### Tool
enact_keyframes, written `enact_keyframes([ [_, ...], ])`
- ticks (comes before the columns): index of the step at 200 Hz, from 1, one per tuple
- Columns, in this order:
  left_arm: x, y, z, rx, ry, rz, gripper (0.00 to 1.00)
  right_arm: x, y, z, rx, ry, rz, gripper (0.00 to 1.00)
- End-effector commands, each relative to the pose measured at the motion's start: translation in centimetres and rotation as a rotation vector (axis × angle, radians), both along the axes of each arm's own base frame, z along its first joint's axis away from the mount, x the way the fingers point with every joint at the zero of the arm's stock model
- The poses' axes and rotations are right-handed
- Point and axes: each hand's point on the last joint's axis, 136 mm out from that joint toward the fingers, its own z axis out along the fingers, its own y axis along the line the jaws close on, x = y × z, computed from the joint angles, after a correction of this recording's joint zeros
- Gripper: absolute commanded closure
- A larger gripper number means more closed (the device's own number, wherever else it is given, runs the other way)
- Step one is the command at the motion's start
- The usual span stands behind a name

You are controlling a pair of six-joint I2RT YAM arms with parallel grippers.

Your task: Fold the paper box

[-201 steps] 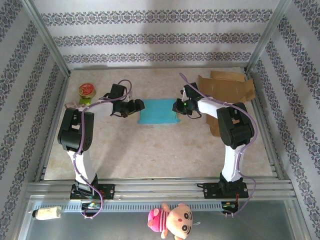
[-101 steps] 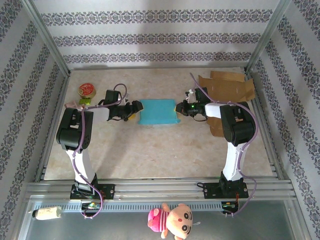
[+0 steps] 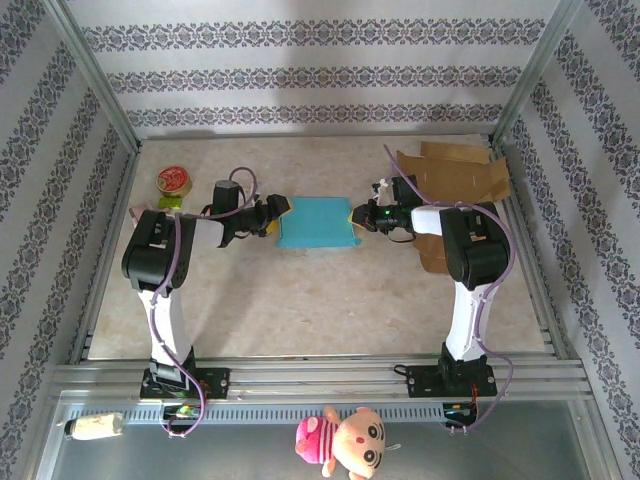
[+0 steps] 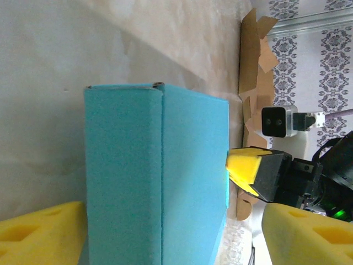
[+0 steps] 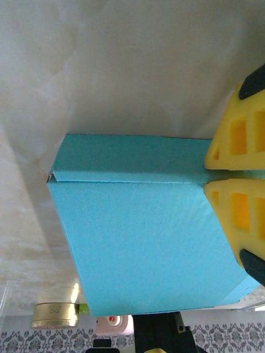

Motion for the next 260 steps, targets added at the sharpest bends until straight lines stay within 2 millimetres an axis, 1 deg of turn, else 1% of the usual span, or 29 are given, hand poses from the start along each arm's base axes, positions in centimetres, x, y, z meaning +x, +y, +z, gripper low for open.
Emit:
enact_keyframes([
  [1,-0.1,-1.8,0.1,-0.062,-0.023,-0.02,0.18,-0.9,-1.7,-4.4,-0.09,0.121,-0.064,0.9],
  [26,0.0,-2.7,1.2,-0.136,-0.049,-0.018,0.21,-0.9,-1.7,-4.2,-0.093,0.119,-0.066,0.9],
  [45,0.1,-3.0,1.8,-0.154,-0.061,-0.014,0.28,-0.9,-1.6,-4.1,-0.093,0.118,-0.067,0.89],
  [71,0.1,-3.4,2.9,-0.161,-0.077,-0.008,0.5,-0.9,-1.2,-3.7,-0.083,0.116,-0.06,0.85],
  [88,0.2,-3.5,3.7,-0.169,-0.086,-0.003,0.6,-0.9,-1.0,-2.8,-0.078,0.108,-0.063,0.79],
  [97,0.2,-3.5,4.0,-0.168,-0.086,-0.002,0.65,-0.9,-1.0,-2.0,-0.079,0.096,-0.071,0.75],
  [109,0.1,-3.4,4.5,-0.159,-0.089,0.001,0.69,-0.9,-1.2,-0.4,-0.085,0.062,-0.08,0.69],
  [125,0.1,-3.3,4.8,-0.14,-0.088,0.003,0.72,-0.8,-1.3,2.4,-0.096,0.008,-0.095,0.62],
  [138,-0.1,-3.2,5.1,-0.13,-0.084,0.002,0.74,-0.8,-1.5,5.6,-0.114,-0.072,-0.108,0.58],
  [152,-0.2,-3.0,5.8,-0.129,-0.09,0.007,0.74,-1.1,-1.4,9.2,-0.185,-0.225,-0.114,0.56],
  [162,-0.2,-2.9,6.5,-0.133,-0.1,0.013,0.74,-1.6,-1.3,11.9,-0.286,-0.405,-0.115,0.52],
  [164,-0.2,-2.8,6.7,-0.134,-0.102,0.015,0.74,-1.9,-0.9,12.3,-0.305,-0.443,-0.106,0.52],
  [169,-0.3,-2.8,7.1,-0.136,-0.106,0.018,0.74,-2.4,-0.6,13.9,-0.382,-0.58,-0.092,0.5],
  [171,-0.3,-2.8,7.3,-0.136,-0.108,0.019,0.74,-2.7,-0.1,14.7,-0.41,-0.638,-0.081,0.49],
  [173,-0.3,-2.7,7.4,-0.137,-0.11,0.021,0.74,-3.1,0.2,14.8,-0.445,-0.681,-0.066,0.48],
  [177,-0.3,-2.6,7.8,-0.137,-0.112,0.024,0.74,-3.9,0.9,15.8,-0.503,-0.788,-0.044,0.45],
  [184,-0.4,-2.5,8.3,-0.135,-0.113,0.028,0.74,-5.3,2.5,17.0,-0.586,-0.954,0.022,0.42],
  [190,-0.5,-2.3,8.5,-0.127,-0.11,0.032,0.74,-6.5,3.9,17.7,-0.63,-1.07,0.095,0.4],
  [199,-0.6,-2.1,8.9,-0.11,-0.109,0.038,0.74,-8.0,5.8,18.3,-0.657,-1.185,0.209,0.38],
  [207,-0.7,-1.9,9.5,-0.089,-0.123,0.037,0.75,-9.2,7.5,18.3,-0.649,-1.253,0.326,0.34],
  [212,-0.8,-1.7,9.7,-0.075,-0.125,0.042,0.74,-9.8,8.4,18.1,-0.653,-1.285,0.388,0.32],
  [229,-1.0,-1.2,10.3,-0.034,-0.13,0.055,0.74,-10.6,10.4,17.5,-0.75,-1.385,0.503,0.31],
  [233,-1.1,-1.2,10.6,-0.031,-0.132,0.056,0.74,-10.7,10.7,17.4,-0.785,-1.416,0.519,0.3],
  [239,-1.2,-1.1,10.9,-0.028,-0.131,0.059,0.74,-10.7,11.1,17.1,-0.832,-1.454,0.539,0.26],
  [246,-1.3,-0.9,11.2,-0.027,-0.126,0.066,0.74,-10.5,11.6,16.6,-0.89,-1.499,0.56,0.23],
  [260,-1.4,-0.6,11.5,-0.025,-0.105,0.081,0.75,-9.8,12.3,15.9,-0.996,-1.566,0.557,0.22],
])
